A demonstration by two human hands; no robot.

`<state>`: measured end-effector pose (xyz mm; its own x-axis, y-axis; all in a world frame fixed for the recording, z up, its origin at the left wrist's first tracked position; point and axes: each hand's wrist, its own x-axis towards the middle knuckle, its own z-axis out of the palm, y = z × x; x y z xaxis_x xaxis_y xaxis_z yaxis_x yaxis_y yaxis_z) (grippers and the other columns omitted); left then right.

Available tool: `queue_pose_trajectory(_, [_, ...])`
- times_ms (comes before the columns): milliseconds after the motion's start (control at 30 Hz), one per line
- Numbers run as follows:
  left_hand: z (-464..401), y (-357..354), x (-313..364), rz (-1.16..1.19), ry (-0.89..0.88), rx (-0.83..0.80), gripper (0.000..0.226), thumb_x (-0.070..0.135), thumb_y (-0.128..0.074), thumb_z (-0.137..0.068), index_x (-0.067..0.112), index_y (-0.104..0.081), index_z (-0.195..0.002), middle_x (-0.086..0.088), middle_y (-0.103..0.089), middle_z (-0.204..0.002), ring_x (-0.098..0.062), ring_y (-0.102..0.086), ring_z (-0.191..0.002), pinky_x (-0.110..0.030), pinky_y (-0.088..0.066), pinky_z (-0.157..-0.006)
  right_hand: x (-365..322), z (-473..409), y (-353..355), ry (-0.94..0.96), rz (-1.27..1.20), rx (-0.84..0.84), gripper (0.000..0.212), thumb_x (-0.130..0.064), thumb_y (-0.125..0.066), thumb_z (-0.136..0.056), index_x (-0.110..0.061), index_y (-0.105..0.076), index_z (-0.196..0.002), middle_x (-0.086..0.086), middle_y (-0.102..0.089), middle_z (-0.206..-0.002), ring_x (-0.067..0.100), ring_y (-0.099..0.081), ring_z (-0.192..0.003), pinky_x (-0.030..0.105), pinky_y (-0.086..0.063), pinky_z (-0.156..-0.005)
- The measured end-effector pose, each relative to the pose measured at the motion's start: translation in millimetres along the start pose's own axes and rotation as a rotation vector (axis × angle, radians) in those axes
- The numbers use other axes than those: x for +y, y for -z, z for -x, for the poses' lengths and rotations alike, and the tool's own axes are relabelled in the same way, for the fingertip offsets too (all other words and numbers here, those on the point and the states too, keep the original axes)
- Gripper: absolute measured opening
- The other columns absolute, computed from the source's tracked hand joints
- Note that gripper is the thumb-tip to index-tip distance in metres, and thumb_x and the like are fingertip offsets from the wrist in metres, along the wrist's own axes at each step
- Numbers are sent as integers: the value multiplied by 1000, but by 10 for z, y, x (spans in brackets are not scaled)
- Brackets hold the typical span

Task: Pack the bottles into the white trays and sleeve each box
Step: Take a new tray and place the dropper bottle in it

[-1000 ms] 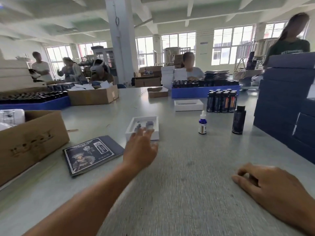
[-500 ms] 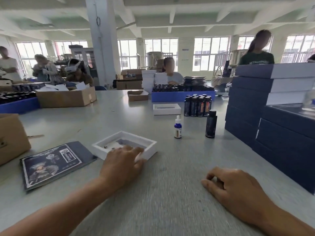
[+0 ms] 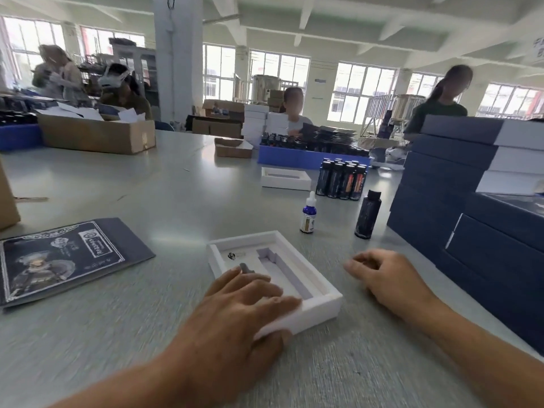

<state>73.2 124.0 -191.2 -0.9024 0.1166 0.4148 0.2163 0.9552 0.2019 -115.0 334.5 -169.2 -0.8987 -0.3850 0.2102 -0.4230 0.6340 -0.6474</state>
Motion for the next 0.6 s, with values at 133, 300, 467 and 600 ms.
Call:
queue_pose_trajectory(133, [-18,-59,-45,-133,-126,40,44,62,-52,-86,51,-57,-128,28,-62,-125,-4,-54,-126,-54,-46,-102,-136,-687,-314,-48,-33,27,73,-50,-71,-85,-4,-50,-138,4,-60,-114,20,-59,-101,29,-44,-84])
queue_pose_trajectory(300, [-71,-126,-117,-185,-224,31,47,66,-41,-92,50,-44,-136,25,-62,-127,-2,-58,-120,-50,-51,-96,-315,-1241,-624,-106,-67,55,90,-51,-79,-78,-4,-41,-144,13,-59,-133,29,-60,-112,43,-48,-98])
queue_pose_trajectory(467, [-111,-165,-123,-226,-220,75,44,66,-28,-96,44,-43,-131,27,-65,-122,0,-62,-114,-47,-53,-94,-371,-1452,-783,-128,34,106,40,-35,-79,-79,-20,-56,-106,8,-66,-111,23,-57,-91,35,-45,-83])
queue_pose_trajectory(600, [-81,-169,-97,-183,-208,120,37,64,-50,-86,44,-57,-116,25,-64,-123,-4,-60,-118,-49,-53,-94,-301,-1355,-744,-134,-107,95,38,-24,-81,-78,-17,-63,-111,7,-68,-110,23,-62,-95,35,-48,-88])
